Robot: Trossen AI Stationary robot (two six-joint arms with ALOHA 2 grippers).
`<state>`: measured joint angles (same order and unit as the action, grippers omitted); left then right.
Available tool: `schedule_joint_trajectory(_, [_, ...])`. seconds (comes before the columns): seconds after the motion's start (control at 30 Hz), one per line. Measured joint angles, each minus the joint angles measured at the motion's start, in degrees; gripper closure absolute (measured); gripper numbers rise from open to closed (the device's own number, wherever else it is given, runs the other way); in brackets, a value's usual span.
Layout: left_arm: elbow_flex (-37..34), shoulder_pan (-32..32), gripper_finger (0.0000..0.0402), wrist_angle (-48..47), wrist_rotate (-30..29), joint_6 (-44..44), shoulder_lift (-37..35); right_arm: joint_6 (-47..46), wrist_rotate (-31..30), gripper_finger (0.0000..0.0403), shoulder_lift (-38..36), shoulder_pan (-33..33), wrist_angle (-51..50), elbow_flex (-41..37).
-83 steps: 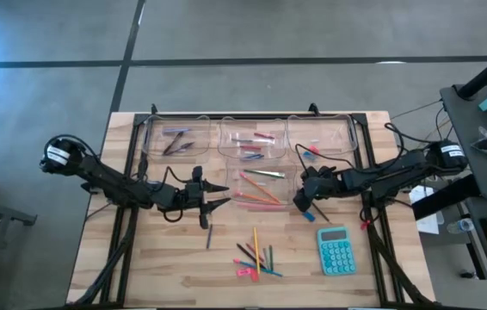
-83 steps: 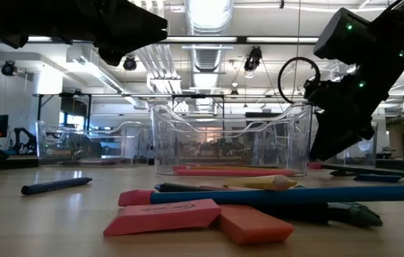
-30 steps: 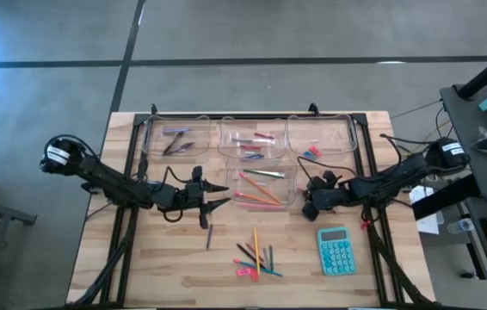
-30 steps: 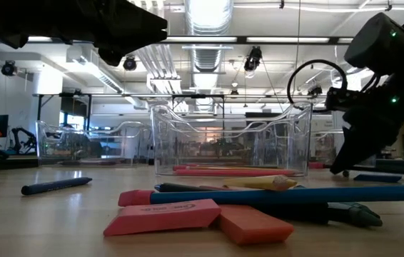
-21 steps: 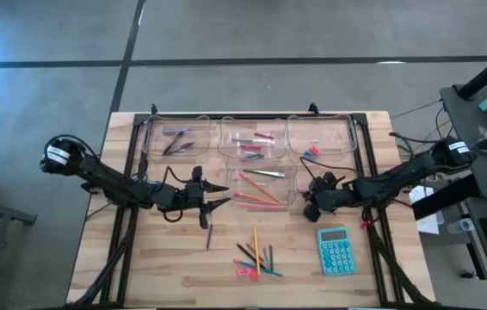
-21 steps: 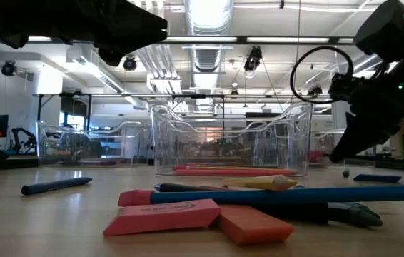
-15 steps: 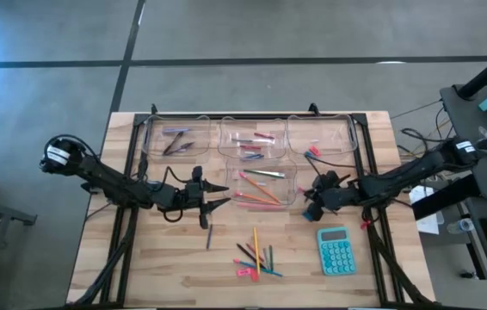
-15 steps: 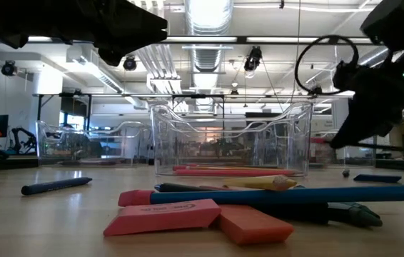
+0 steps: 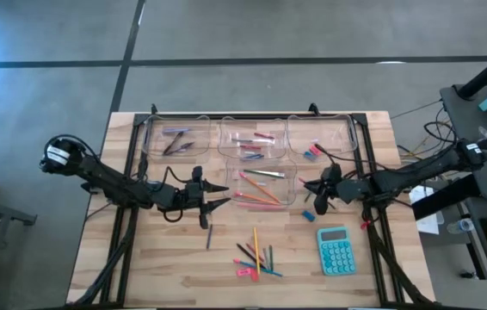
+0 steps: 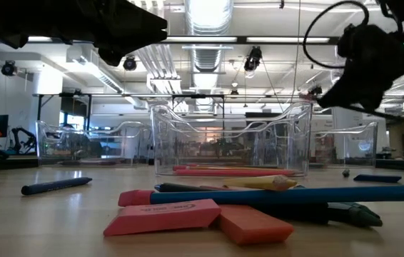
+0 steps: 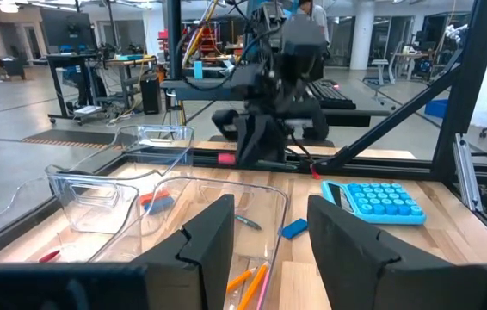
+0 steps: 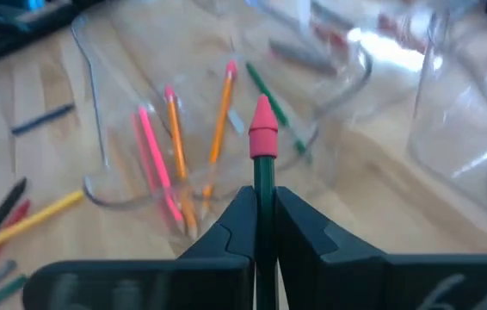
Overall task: Sort crayons/erasers/pens/pencils in bins
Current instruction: Put the green pencil into the bottom transparent bin
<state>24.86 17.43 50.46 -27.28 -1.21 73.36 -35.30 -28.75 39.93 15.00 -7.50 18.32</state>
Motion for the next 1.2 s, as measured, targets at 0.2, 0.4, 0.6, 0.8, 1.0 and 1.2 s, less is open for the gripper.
schedule_joint_trajectory(0.2, [0.0,0.0,0.0268,0.0,0.0,0.0,0.0,8.5,-0.5,0.0385,-0.1,0.0,4.5,4.5])
schedule_joint_trajectory(0.4, [0.0,0.0,0.0268,0.0,0.0,0.1,0.0,16.8,-0.8,0.0385,4.7,-0.6,11.2,10.1])
schedule_joint_trajectory(0.6, [0.0,-0.1,0.0268,0.0,0.0,0.0,0.0,23.7,5.2,0.0385,14.0,-3.5,13.8,17.9])
schedule_joint_trajectory(0.8, [0.0,-0.1,0.0268,0.0,0.0,0.1,0.0,30.8,23.5,0.0385,25.0,-7.9,21.1,25.1])
schedule_joint_trajectory(1.0, [0.0,-0.1,0.0268,0.0,0.0,0.1,0.0,33.9,28.8,0.0385,35.3,-13.2,21.1,30.8])
schedule_joint_trajectory(1.2, [0.0,0.0,0.0268,0.0,0.0,0.1,0.0,33.8,36.7,0.0382,44.0,-18.2,21.5,34.4])
